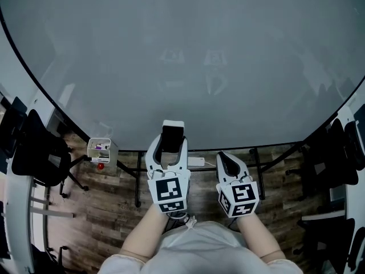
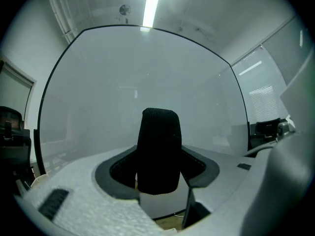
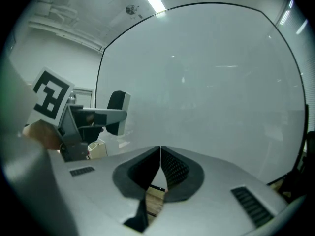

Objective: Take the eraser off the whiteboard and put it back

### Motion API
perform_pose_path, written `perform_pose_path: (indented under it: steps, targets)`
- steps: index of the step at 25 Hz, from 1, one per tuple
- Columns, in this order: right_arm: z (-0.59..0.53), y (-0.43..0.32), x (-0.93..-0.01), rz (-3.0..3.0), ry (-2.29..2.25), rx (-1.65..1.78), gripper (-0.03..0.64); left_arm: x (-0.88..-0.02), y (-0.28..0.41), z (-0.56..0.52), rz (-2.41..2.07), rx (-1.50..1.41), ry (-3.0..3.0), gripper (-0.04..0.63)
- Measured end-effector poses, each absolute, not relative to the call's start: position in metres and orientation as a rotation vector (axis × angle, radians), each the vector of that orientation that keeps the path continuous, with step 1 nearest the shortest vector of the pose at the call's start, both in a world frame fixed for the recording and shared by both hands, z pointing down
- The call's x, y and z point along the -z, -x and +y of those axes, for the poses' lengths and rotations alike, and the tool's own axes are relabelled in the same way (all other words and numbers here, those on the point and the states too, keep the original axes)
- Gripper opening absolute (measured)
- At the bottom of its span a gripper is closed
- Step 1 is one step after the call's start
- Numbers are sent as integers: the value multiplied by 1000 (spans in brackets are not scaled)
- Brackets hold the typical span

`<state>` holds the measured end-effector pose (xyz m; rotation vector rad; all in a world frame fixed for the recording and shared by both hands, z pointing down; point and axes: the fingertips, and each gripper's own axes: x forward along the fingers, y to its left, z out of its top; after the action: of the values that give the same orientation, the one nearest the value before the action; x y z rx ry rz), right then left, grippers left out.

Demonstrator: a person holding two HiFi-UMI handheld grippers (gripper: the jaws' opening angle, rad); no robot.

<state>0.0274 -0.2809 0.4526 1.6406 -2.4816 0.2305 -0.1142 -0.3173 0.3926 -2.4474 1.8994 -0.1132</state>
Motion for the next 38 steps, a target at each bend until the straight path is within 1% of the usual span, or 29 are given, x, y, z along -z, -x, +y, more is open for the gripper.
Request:
perform_pose_path:
  steps: [5,13,30,38]
  targets:
    - [-272,-19,-454,-2488,-1669,-215,28,-425,119,-294,1882,198,2479,252]
    - [-266,-4,-456,-2488,-1697,-201,28,-451,130,-280,1880,223,2529,252]
    - [-273,21,-445,-2516,-1699,-148,28,-444,139,-284,1866,147,2564,252]
    - [-278,17,-450,-2492,-1713,-167,28,-442,137,-293,1867,140,2584,252]
